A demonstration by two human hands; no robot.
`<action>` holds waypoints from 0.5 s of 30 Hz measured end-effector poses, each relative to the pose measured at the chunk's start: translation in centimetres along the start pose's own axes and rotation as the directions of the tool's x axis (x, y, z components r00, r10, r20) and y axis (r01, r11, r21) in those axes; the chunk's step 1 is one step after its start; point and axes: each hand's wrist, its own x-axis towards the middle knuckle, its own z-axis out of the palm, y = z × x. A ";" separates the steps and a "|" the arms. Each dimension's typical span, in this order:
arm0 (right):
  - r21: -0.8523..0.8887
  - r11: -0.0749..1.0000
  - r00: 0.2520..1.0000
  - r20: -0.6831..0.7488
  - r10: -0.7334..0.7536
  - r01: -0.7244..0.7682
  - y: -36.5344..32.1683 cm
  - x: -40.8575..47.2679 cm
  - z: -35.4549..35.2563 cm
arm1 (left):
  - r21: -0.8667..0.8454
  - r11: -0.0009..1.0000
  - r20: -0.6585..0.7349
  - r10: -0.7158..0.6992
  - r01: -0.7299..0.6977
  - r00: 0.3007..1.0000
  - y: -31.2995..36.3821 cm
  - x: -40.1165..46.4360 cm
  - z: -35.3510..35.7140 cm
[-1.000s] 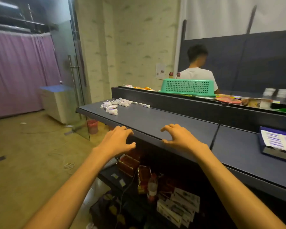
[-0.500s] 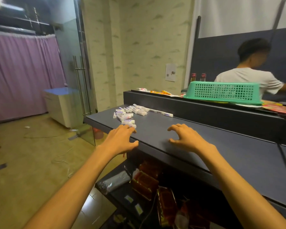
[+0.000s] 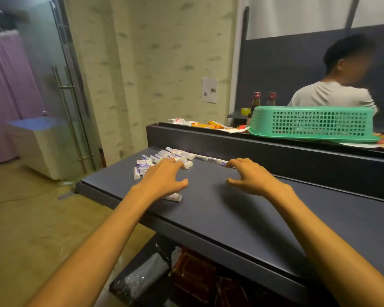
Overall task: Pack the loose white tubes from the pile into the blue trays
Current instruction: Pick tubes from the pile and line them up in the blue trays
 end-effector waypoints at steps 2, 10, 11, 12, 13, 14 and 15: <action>0.001 1.000 1.000 0.001 0.031 -0.031 -0.2 1.5 0.5 | 0.003 1.000 -0.002 0.022 -0.022 1.000 -1.7 1.8 0.7; 0.021 0.980 0.980 -0.009 0.199 -0.199 -1.7 6.4 1.9 | -0.098 0.984 0.033 0.154 -0.150 0.988 -8.3 9.2 2.4; 0.026 0.976 0.976 -0.017 0.218 -0.218 -1.9 6.7 2.1 | -0.116 0.978 0.034 0.178 -0.173 0.983 -8.7 9.9 2.8; 0.028 0.972 0.972 -0.020 0.235 -0.234 -2.0 6.9 2.4 | -0.129 0.972 0.035 0.203 -0.197 0.978 -8.9 10.7 3.2; 0.026 0.968 0.968 -0.018 0.250 -0.250 -2.1 7.0 2.6 | -0.138 0.965 0.037 0.230 -0.223 0.973 -9.0 11.3 3.6; 0.021 0.963 0.963 -0.014 0.268 -0.267 -2.1 7.1 2.8 | -0.148 0.958 0.041 0.253 -0.245 0.966 -9.1 12.0 4.1; 0.015 0.958 0.958 -0.013 0.286 -0.286 -2.0 7.2 2.9 | -0.158 0.953 0.048 0.268 -0.257 0.962 -9.1 12.6 4.5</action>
